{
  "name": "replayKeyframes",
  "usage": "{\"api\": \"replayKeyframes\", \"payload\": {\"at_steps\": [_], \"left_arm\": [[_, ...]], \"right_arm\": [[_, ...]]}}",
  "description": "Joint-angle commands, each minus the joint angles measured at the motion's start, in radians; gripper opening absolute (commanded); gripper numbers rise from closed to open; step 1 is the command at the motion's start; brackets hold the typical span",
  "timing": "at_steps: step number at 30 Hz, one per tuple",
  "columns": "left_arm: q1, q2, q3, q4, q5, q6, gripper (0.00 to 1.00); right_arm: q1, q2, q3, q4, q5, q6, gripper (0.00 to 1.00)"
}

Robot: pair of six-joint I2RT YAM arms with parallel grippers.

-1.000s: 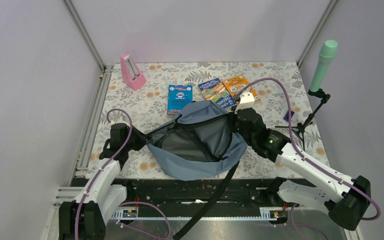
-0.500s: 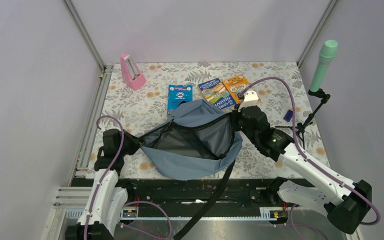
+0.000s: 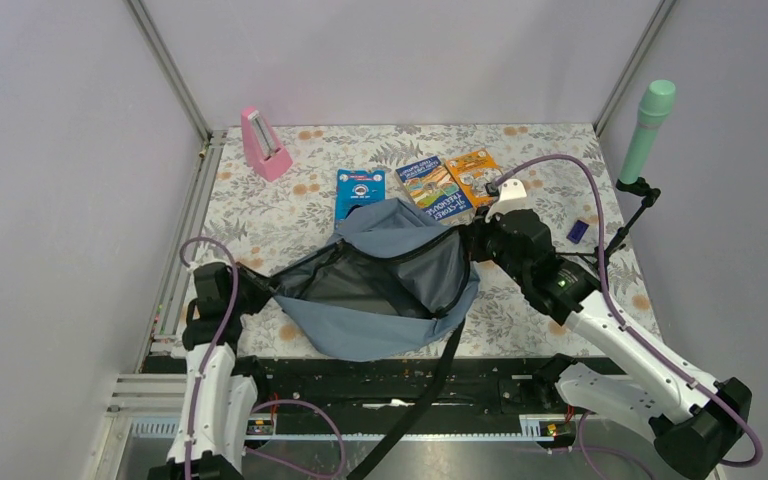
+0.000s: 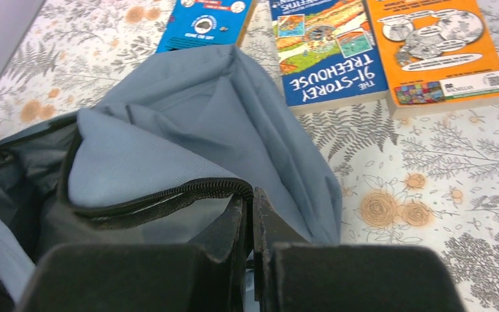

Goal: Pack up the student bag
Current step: Unzip the student bag at the center of the board.

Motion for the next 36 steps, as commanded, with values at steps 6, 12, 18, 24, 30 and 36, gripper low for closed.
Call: {"api": "replayKeyframes", "payload": {"at_steps": [6,12,18,24,30,36], "left_arm": [[0.030,-0.158,0.156,0.001,0.002,0.135,0.88],[-0.101,-0.086,0.316,0.047,0.093,0.360,0.90],[-0.495,0.107,0.458,0.147,0.080,0.518,0.92],[-0.750,0.398,0.643,0.198,0.240,0.691,0.93],[-0.821,0.604,0.766,0.193,0.277,0.821,0.99],[-0.850,0.723,0.791,0.189,0.370,0.863,0.99]], "right_arm": [[-0.033,0.012,0.073,0.043,-0.213,-0.029,0.00],[-0.033,0.044,0.092,0.042,-0.316,-0.020,0.00],[-0.033,0.076,0.110,0.056,-0.451,-0.028,0.00],[-0.032,0.085,0.112,0.058,-0.572,-0.042,0.00],[-0.032,0.069,0.104,0.050,-0.635,-0.048,0.00],[-0.031,0.067,0.106,0.040,-0.659,-0.052,0.00]]}}
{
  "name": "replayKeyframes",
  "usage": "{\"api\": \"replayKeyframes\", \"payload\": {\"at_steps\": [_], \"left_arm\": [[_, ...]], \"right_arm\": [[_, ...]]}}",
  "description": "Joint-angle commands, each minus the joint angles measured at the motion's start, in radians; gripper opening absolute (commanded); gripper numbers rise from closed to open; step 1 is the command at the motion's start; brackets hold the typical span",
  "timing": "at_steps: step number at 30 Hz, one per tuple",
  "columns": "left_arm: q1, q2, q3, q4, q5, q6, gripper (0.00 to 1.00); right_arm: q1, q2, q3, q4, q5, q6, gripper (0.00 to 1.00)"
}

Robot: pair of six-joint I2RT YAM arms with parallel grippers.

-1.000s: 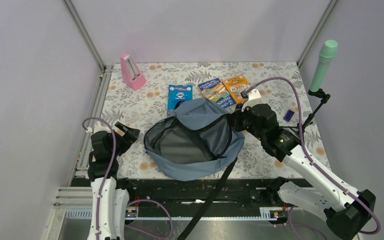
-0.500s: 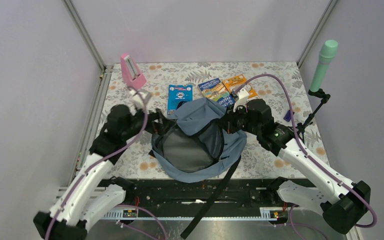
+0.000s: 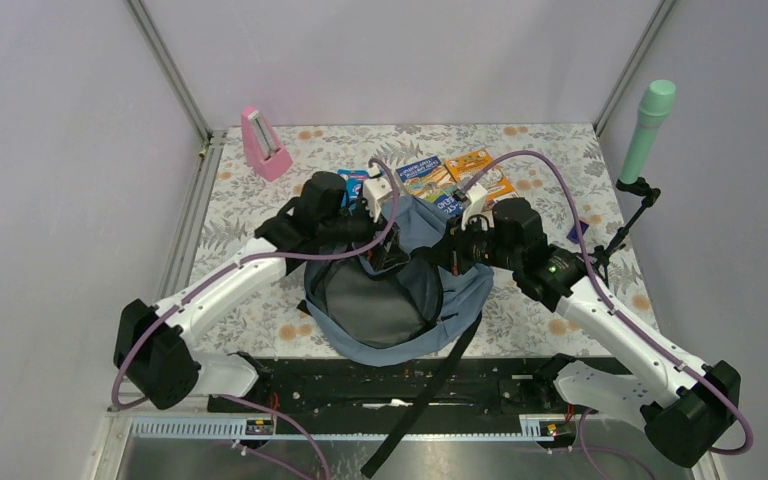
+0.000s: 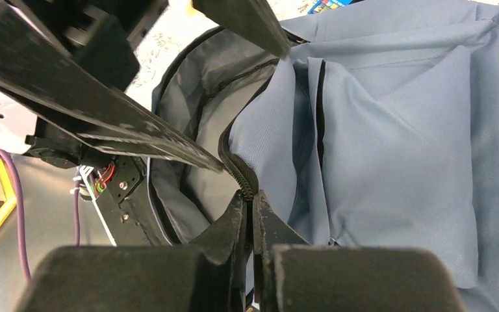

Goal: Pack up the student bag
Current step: Unzip the student bag at the center of the board, then pick up the book from the center of the board.

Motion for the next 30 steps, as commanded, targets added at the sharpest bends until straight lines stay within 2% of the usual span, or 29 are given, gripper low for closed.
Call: {"api": "replayKeyframes", "payload": {"at_steps": [1,6,8,9,10,12,13,14,17,19,20,23,30], "left_arm": [[-0.022,0.052,0.038,0.048,0.101,0.070,0.99],[-0.062,0.118,0.047,0.071,0.133,0.026,0.97],[-0.077,0.152,0.052,0.081,0.121,-0.009,0.87],[-0.082,0.170,0.056,0.069,0.110,-0.021,0.74],[-0.087,0.187,0.068,0.029,0.075,-0.026,0.50],[-0.096,0.215,0.098,-0.059,0.004,-0.017,0.20],[-0.098,0.220,0.106,-0.093,-0.036,-0.016,0.08],[-0.100,0.216,0.106,-0.118,-0.073,-0.019,0.00],[-0.099,0.169,0.075,-0.144,-0.178,-0.028,0.00],[-0.098,0.124,0.054,-0.166,-0.257,-0.028,0.00],[-0.096,0.100,0.043,-0.179,-0.291,-0.029,0.00],[-0.069,0.008,0.006,-0.210,-0.349,-0.070,0.00],[0.085,-0.247,-0.079,-0.216,-0.342,-0.115,0.00]], "right_arm": [[-0.007,-0.020,0.052,0.041,-0.062,-0.013,0.00],[-0.006,-0.024,0.055,0.041,-0.071,-0.009,0.00],[-0.006,-0.032,0.053,0.040,-0.066,-0.005,0.00],[-0.007,-0.036,0.052,0.039,-0.061,-0.003,0.00],[-0.006,-0.043,0.052,0.036,-0.052,0.002,0.00],[-0.007,-0.059,0.055,0.018,-0.004,0.013,0.00],[-0.007,-0.067,0.058,0.007,0.021,0.013,0.07],[-0.007,-0.075,0.060,-0.006,0.050,0.012,0.16],[-0.007,-0.109,0.057,-0.041,0.195,0.014,0.48],[-0.008,-0.127,0.055,-0.054,0.287,0.004,0.66],[-0.010,-0.132,0.057,-0.060,0.324,0.000,0.71],[-0.033,-0.111,0.091,-0.110,0.409,0.001,0.79],[-0.126,0.019,0.129,-0.153,0.509,-0.063,0.86]]}}
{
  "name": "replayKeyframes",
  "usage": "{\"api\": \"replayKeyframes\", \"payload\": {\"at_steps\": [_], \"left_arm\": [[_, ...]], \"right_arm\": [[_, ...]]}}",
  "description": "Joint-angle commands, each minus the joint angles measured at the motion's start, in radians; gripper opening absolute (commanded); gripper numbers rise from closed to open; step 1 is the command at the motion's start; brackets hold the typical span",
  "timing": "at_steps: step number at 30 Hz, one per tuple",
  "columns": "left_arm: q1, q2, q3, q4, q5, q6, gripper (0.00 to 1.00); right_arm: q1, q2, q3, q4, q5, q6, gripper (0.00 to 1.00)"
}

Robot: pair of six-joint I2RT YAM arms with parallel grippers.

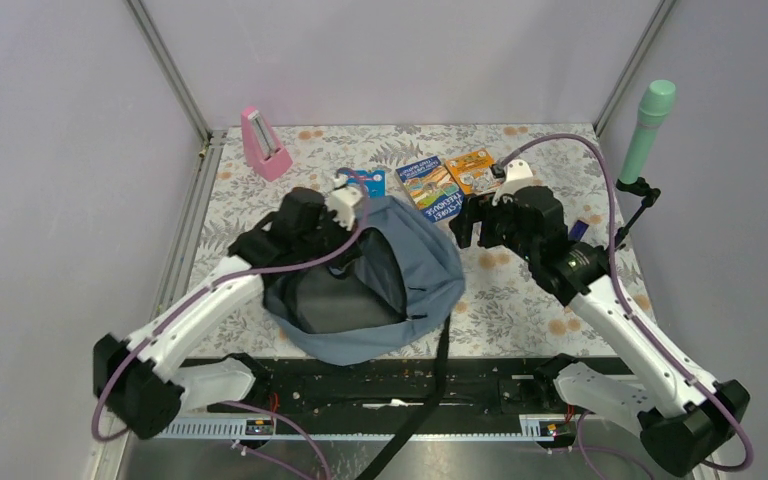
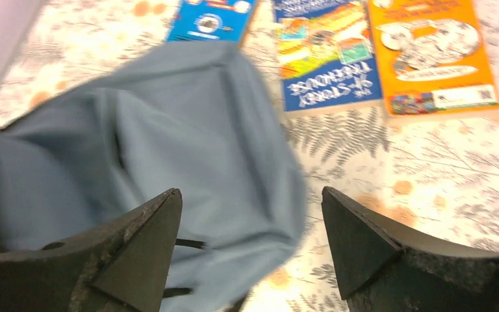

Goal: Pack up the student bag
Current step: Pick up the book from the center of the board.

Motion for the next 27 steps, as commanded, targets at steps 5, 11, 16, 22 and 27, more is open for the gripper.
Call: {"api": "replayKeyframes", "payload": {"at_steps": [5,11,16,22,27], "left_arm": [[0.105,-0.254,-0.017,0.033,-0.174,-0.022,0.00],[0.126,-0.252,0.007,0.046,-0.254,-0.015,0.00],[0.137,-0.237,0.033,0.017,-0.272,-0.011,0.00],[0.153,-0.257,0.005,0.020,-0.325,-0.017,0.00],[0.172,-0.262,-0.017,0.013,-0.322,-0.027,0.00]], "right_arm": [[-0.142,0.262,0.084,-0.079,0.141,-0.113,0.86],[-0.163,0.543,0.251,-0.166,0.204,-0.331,0.81],[-0.188,0.758,0.416,-0.230,0.263,-0.458,0.81],[-0.204,0.967,0.573,-0.271,0.262,-0.599,0.81],[-0.218,1.100,0.676,-0.316,0.212,-0.647,0.81]]}}
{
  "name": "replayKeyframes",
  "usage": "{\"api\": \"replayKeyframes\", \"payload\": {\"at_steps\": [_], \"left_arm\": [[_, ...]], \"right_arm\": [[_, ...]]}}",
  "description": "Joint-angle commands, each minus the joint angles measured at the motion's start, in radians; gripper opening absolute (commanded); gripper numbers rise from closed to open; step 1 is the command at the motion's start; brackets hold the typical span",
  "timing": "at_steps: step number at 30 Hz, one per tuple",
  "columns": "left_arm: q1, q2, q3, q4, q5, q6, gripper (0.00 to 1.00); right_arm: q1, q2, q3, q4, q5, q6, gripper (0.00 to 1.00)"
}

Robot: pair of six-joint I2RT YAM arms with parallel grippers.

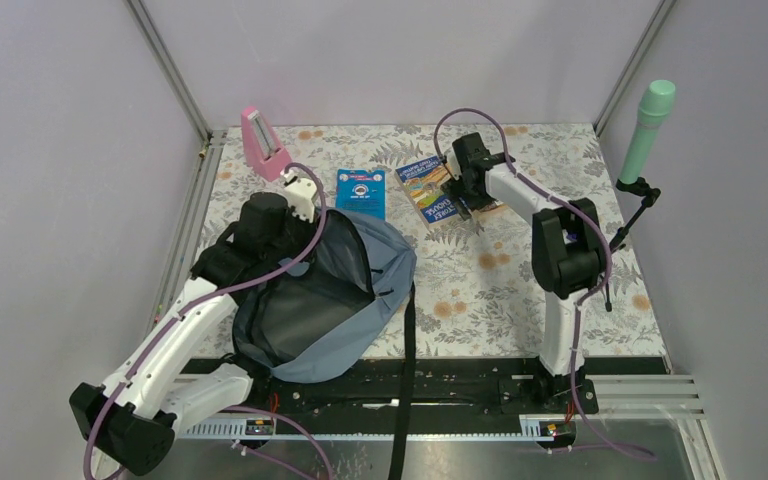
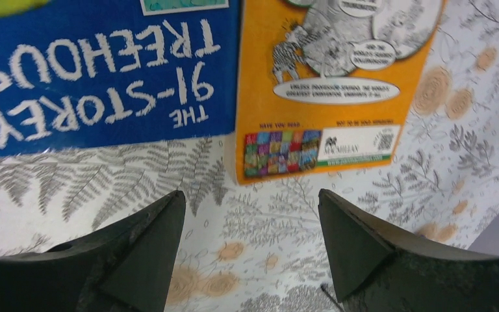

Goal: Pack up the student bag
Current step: Pick up the book from the center of the board.

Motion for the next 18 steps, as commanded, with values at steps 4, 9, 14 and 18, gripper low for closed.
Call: {"api": "replayKeyframes", "payload": {"at_steps": [4,9,14,18], "left_arm": [[0.026,-0.048,0.011,0.098,-0.072,-0.018,0.00],[0.029,-0.050,0.001,0.101,-0.071,-0.021,0.00],[0.031,-0.046,-0.002,0.104,-0.069,-0.024,0.00],[0.033,-0.041,-0.003,0.104,-0.069,-0.024,0.00]], "right_arm": [[-0.017,0.141,0.140,-0.098,0.006,-0.145,0.81],[-0.023,0.198,0.166,-0.111,0.071,-0.184,0.81],[-0.026,0.223,0.152,-0.040,0.150,-0.263,0.79],[-0.033,0.232,0.144,-0.009,0.140,-0.298,0.62]]}}
